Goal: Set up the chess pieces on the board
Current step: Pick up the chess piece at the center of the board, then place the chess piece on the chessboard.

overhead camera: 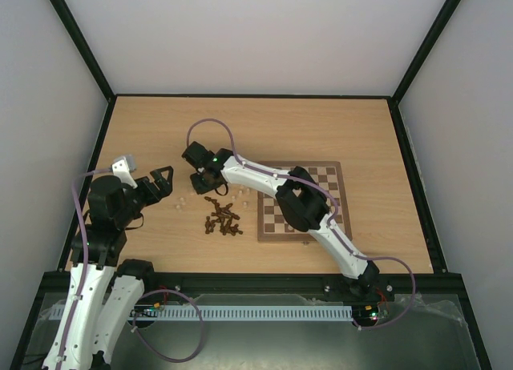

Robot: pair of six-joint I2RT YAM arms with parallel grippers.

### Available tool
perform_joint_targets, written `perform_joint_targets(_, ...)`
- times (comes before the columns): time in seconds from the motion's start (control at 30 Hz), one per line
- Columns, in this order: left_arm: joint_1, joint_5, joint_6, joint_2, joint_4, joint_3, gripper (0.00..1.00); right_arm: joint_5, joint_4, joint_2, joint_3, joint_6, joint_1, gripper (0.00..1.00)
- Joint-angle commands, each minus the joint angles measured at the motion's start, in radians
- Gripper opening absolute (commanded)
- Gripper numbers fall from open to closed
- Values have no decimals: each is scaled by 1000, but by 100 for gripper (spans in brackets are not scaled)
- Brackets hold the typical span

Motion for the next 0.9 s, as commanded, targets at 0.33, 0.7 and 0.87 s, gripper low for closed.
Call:
perform_joint_targets(0.33,7,-13,4,1,-8,40,99,98,2,-360,-274,2,7,9)
perform_joint_targets(0.7,7,11,-1,27,26,39,99,199,-39,-874,-785,110,10,9)
perform_joint_targets(0.87,7,26,-7,39,45,25,99,212,-63,-1061,-982,174,10,9)
